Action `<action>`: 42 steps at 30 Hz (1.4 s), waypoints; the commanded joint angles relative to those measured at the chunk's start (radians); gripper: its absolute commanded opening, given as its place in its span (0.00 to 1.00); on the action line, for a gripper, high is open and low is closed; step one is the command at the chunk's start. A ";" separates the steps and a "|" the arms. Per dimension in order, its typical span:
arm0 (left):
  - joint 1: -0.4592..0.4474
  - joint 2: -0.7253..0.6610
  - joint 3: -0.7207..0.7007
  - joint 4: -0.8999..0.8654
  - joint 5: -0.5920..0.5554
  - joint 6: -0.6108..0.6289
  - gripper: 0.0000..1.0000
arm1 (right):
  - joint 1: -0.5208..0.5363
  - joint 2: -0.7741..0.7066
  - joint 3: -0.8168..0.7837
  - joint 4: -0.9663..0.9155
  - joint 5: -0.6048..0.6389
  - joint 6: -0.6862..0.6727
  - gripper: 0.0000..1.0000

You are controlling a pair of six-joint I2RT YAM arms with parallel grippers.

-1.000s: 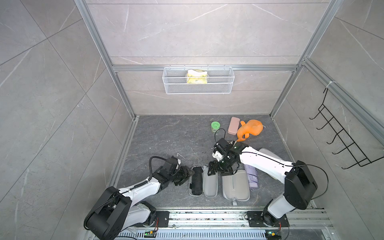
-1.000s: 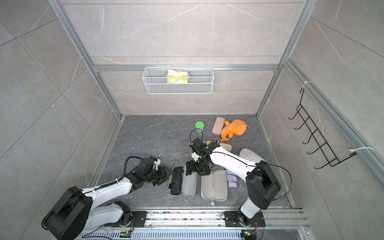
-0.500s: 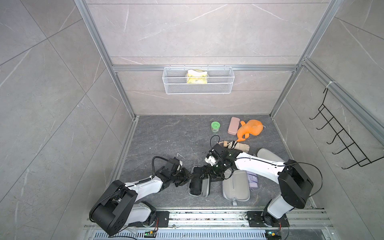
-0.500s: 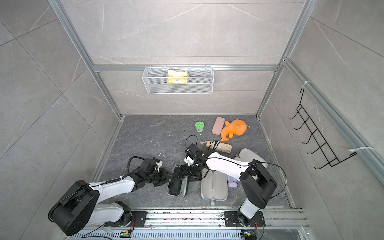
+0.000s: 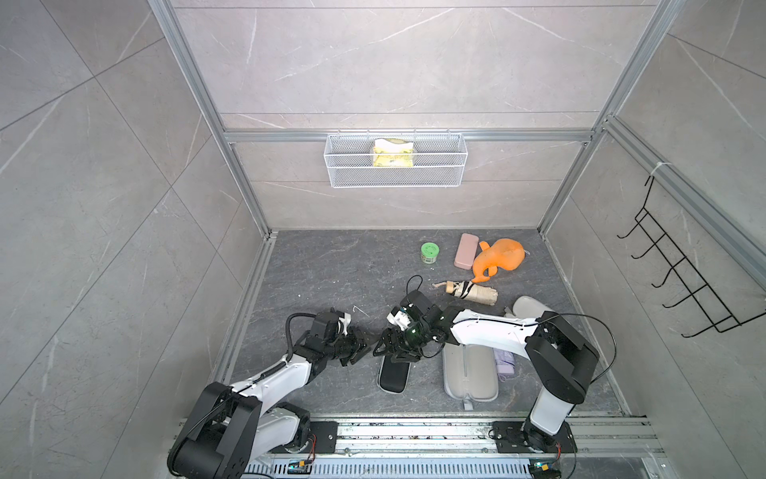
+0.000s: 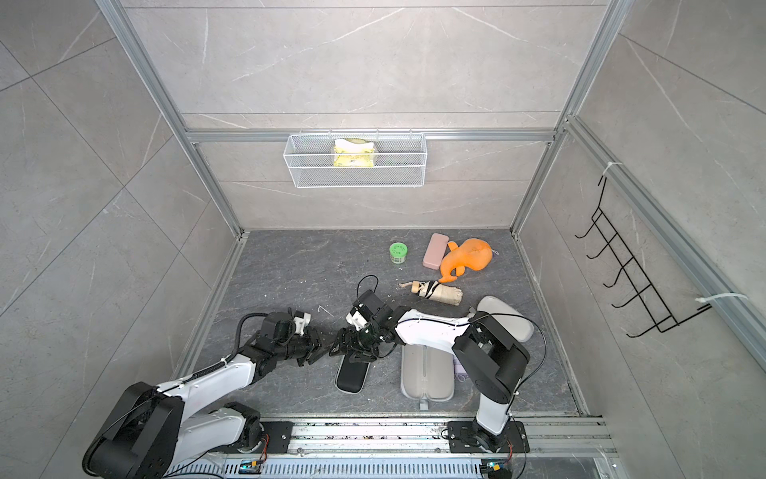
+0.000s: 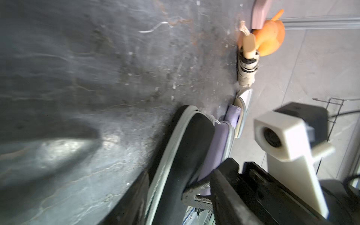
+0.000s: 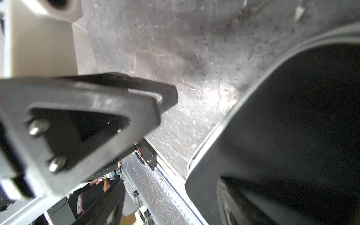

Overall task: Put umbrellas into zippered umbrella sleeves
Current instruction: Close the umbrella sleeve at the center of the board, then move the umbrella sleeve at the center of the board.

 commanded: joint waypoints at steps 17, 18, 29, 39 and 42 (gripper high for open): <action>-0.241 0.206 0.057 -0.029 -0.075 0.093 0.57 | -0.113 -0.134 -0.138 0.066 0.097 -0.003 0.23; -0.241 0.224 0.062 -0.029 -0.076 0.098 0.56 | -0.128 -0.151 -0.142 0.046 0.100 -0.015 0.24; -0.241 0.262 0.085 -0.011 -0.088 0.069 0.53 | -0.135 -0.221 -0.203 -0.316 0.239 -0.128 0.46; -0.234 0.301 0.118 0.014 -0.102 0.065 0.44 | -0.046 -0.031 -0.082 -0.123 0.188 -0.091 0.46; -0.189 0.311 0.135 0.018 -0.105 0.079 0.41 | -0.059 0.052 0.052 -0.140 0.206 -0.147 0.39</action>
